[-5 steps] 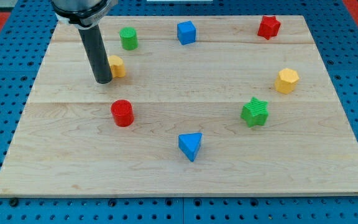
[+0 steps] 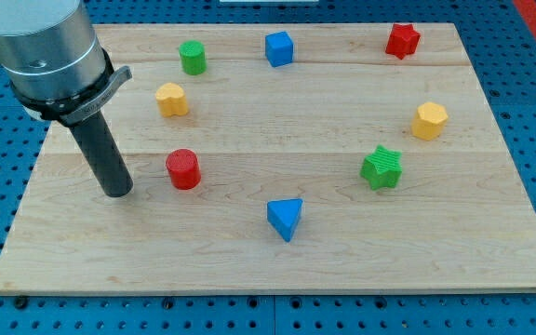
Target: Slide the red circle in between the triangle and heart
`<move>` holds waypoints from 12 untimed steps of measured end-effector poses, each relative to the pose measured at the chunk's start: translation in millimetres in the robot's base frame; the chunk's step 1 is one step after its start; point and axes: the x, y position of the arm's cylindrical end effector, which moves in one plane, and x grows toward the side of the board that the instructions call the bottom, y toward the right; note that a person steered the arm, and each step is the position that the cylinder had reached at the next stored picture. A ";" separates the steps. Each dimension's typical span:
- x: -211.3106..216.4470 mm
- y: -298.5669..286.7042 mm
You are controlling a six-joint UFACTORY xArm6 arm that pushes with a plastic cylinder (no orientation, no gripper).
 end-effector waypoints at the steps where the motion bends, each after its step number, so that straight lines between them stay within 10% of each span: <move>1: 0.1 18.3; 12: -32.8 61.1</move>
